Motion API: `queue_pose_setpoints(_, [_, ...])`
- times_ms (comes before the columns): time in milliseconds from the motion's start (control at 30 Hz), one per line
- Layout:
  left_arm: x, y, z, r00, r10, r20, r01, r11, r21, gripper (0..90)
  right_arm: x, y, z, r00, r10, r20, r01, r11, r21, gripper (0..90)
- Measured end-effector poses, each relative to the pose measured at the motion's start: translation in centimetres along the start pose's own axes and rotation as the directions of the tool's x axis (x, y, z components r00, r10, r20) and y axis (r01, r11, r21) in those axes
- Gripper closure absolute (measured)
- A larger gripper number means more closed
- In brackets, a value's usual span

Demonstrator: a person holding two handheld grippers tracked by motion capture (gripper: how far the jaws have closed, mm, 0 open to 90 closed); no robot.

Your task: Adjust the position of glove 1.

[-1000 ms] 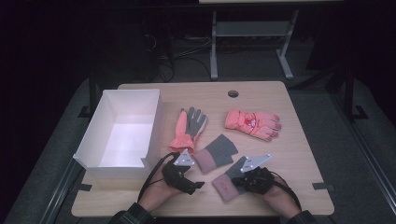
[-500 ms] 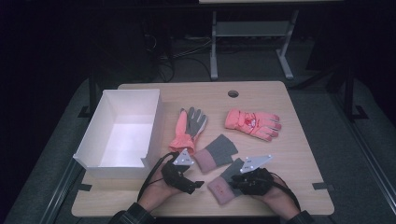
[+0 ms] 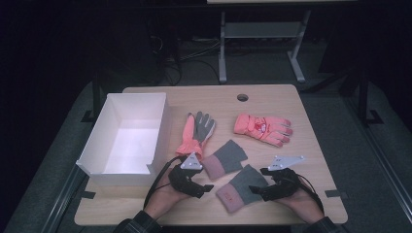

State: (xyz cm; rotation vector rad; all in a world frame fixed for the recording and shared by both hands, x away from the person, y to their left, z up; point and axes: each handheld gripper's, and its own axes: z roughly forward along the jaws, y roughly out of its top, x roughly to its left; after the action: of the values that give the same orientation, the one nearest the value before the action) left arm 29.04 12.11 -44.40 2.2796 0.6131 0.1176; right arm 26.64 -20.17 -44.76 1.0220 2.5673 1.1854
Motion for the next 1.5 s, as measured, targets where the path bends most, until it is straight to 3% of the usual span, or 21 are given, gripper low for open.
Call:
queue_pose_setpoints(267, [0.5,1.5,0.2,0.9993,0.032,-0.019,-0.032,0.9993,0.022,44.6,-0.6,-1.3,-0.8,0.9994,0.032,0.012,-0.032,0.999,-0.032,13.5])
queue_pose_setpoints(467, [1.4,3.2,0.4,0.9994,0.019,-0.028,-0.018,0.9998,0.009,55.8,-0.9,-1.7,-1.0,0.9984,0.044,0.035,-0.043,0.998,-0.038,13.1])
queue_pose_setpoints(633, [2.4,4.4,1.3,0.9983,0.045,-0.037,-0.045,0.9990,-0.005,57.7,-1.1,-1.9,-1.0,0.9978,0.052,0.042,-0.050,0.998,-0.037,13.2])
queue_pose_setpoints(1033, [4.2,6.2,4.0,0.9993,0.035,-0.010,-0.035,0.9993,0.014,62.2,-2.0,-2.6,-1.9,0.9956,0.074,0.057,-0.072,0.996,-0.044,13.1])
queue_pose_setpoints(1233, [4.3,6.6,5.9,0.9984,0.055,-0.017,-0.054,0.9968,0.059,63.3,-2.1,-2.7,-2.0,0.9957,0.071,0.060,-0.068,0.996,-0.050,13.1])
queue_pose_setpoints(1367, [4.4,6.4,6.6,0.9992,0.040,-0.008,-0.039,0.9959,0.082,66.5,-2.2,-2.8,-2.1,0.9954,0.078,0.057,-0.075,0.996,-0.054,13.2])
queue_pose_setpoints(1400, [4.5,6.3,6.7,0.9986,0.052,-0.009,-0.051,0.9928,0.108,67.4,-2.3,-2.8,-2.1,0.9953,0.078,0.056,-0.075,0.996,-0.055,13.2])
queue_pose_setpoints(1500, [4.4,6.1,7.1,0.9993,0.037,-0.009,-0.036,0.9934,0.109,69.7,-2.3,-2.8,-2.2,0.9945,0.088,0.057,-0.085,0.995,-0.058,13.2])
